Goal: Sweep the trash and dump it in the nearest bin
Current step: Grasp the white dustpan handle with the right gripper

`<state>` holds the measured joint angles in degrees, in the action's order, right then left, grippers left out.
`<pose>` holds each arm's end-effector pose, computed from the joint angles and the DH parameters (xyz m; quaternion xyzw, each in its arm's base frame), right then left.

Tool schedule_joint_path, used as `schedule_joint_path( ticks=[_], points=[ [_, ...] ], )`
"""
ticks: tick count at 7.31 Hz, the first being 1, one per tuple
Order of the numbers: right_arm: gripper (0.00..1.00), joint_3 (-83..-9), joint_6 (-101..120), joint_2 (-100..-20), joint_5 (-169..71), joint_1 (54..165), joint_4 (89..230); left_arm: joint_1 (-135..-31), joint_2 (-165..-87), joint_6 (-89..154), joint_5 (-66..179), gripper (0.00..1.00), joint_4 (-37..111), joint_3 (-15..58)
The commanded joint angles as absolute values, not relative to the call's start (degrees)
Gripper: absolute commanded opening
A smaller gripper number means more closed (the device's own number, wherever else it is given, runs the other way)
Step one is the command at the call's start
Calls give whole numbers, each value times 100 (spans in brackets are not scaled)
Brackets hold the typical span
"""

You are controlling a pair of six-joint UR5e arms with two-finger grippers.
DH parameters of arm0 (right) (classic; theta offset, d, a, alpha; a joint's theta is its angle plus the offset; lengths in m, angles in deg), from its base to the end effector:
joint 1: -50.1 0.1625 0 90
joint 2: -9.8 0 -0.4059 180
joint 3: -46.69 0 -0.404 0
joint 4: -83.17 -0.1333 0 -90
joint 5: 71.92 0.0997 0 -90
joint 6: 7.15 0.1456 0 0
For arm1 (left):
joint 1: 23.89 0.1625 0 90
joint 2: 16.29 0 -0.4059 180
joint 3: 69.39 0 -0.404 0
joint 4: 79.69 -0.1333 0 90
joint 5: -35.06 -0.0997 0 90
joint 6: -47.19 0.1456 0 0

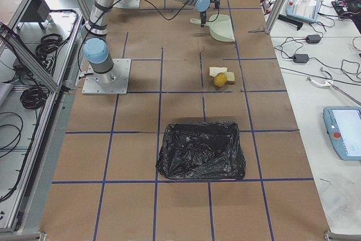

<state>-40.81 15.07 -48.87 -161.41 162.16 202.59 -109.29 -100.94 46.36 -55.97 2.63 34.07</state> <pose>0.3749 -0.5669 0.1698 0.0014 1.0000 -0.0031 0.0061 -0.0933 -0.4697 0.3633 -0.0473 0.9988 0.0040 0.0089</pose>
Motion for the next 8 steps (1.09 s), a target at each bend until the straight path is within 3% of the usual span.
schedule_joint_path(
  ticks=[1, 5, 8],
  points=[
    [100, -4094, 1571, -4874, -16148, 16224, 20253, -10932, -10102, 4640, -5590, 6, 267, 3405],
    [96, -4068, 1571, -4812, -16192, 16225, 20253, -10941, -10093, 4640, -5582, 6, 267, 3405],
    [72, -4041, 1562, -4803, -16200, 16225, 20270, -10941, -10093, 4640, -5582, 6, 267, 3405]
  ],
)
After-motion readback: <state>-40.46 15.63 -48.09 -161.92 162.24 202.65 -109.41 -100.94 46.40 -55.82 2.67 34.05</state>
